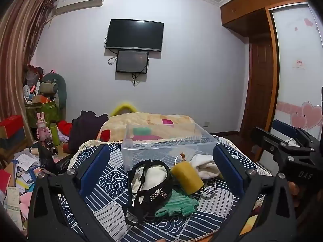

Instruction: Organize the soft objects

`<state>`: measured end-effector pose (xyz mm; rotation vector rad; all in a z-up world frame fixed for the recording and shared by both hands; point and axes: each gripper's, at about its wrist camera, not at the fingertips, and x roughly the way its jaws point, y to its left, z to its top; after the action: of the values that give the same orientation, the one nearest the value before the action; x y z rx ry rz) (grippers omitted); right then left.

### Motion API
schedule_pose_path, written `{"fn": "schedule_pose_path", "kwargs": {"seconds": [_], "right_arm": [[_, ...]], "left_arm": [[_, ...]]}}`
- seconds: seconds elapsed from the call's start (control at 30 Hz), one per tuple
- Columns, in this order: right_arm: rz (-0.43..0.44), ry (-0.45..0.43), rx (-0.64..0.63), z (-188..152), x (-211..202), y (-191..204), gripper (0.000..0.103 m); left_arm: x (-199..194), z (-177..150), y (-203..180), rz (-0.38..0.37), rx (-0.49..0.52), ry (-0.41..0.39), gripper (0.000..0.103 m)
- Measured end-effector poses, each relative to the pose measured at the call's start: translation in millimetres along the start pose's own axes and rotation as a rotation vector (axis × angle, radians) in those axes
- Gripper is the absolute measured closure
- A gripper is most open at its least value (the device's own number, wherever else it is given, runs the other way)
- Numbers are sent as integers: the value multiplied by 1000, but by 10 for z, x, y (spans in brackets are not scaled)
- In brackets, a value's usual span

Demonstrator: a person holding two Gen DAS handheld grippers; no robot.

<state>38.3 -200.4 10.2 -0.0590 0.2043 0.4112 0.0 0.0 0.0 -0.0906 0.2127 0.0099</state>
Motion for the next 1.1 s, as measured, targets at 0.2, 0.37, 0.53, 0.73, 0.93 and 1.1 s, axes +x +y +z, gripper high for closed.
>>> {"fn": "schedule_pose_path", "kwargs": {"seconds": [0.2,0.37,0.53,0.73,0.93,1.1], "right_arm": [[-3,4,-9,-12,27,3,0],[3,8,-3,-3,10,2,0],[13,1,2,-26,14,-13,0],[15,-4,4,-21,-3,-14,0],[17,-5,2,-13,-7,-11,0],[16,-6,2,-12,-16,-10,0]], "left_arm": [[-7,-24,-17,-27,15,3,0],[-19,-92,-46,-18,24,-11,0],[-8,-37,-25,-22,12,1,0],[-19,-1,-28,-18,8,1,0],[-40,-3,-34,-17,6,-2,0],[-41,2,-25,-18,5,0,0]]}}
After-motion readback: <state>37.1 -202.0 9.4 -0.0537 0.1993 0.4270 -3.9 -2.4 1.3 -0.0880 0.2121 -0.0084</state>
